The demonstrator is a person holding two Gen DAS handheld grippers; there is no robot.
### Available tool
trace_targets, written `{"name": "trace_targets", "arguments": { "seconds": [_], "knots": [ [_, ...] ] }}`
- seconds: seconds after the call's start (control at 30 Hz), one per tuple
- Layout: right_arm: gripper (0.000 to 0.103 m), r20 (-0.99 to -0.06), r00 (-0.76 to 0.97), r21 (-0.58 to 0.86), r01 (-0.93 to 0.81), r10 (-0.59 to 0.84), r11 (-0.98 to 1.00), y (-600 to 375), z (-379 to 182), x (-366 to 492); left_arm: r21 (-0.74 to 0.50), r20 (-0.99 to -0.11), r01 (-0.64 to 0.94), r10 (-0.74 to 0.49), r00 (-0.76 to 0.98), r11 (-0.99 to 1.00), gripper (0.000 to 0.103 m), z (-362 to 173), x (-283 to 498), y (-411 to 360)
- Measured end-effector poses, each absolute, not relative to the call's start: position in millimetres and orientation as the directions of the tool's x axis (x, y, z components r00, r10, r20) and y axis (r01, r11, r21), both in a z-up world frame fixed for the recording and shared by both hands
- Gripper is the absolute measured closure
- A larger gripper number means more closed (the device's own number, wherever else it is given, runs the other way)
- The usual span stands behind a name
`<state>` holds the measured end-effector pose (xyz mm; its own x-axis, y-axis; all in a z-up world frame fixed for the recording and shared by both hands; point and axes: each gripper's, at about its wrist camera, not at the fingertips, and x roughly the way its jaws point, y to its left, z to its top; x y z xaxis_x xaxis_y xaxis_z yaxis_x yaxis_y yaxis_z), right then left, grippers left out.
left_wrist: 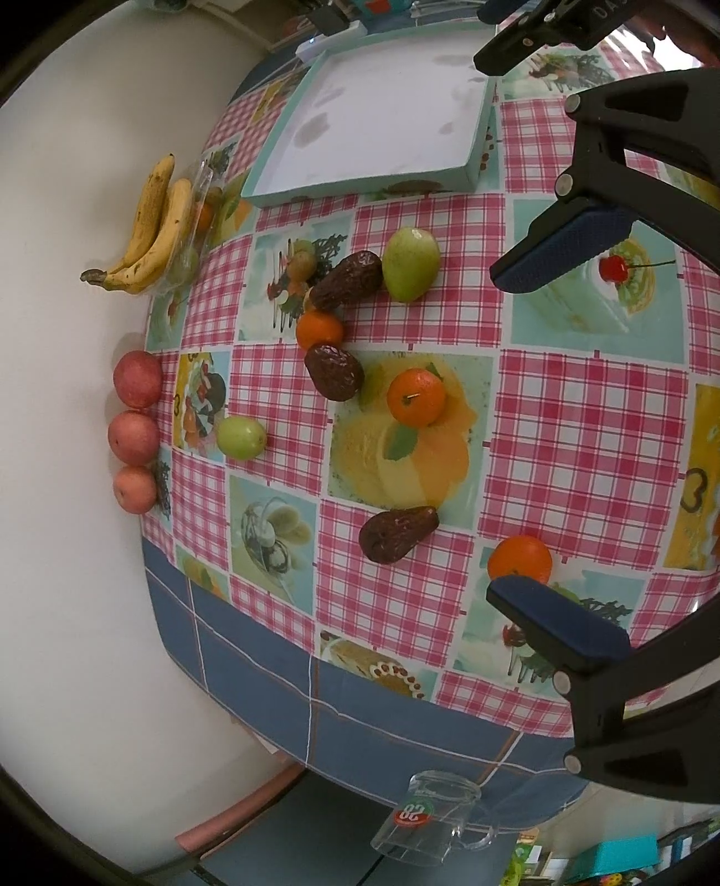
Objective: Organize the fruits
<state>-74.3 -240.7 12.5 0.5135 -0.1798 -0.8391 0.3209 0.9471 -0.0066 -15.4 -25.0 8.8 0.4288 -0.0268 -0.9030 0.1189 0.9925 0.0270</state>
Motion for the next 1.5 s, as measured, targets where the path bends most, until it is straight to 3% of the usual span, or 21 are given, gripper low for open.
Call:
{"name": "trace_targets", "arguments": {
  "seconds": [1.5],
  "knots": [
    [0.012, -0.843, 0.509, -0.004, 0.320, -0.175, 0.948, -239.3, 10.2, -73.7, 0.017, -0.908, 0.104, -0.028, 0.418, 0.994, 0.000, 5.7, -13.7, -26.3]
  ]
}}
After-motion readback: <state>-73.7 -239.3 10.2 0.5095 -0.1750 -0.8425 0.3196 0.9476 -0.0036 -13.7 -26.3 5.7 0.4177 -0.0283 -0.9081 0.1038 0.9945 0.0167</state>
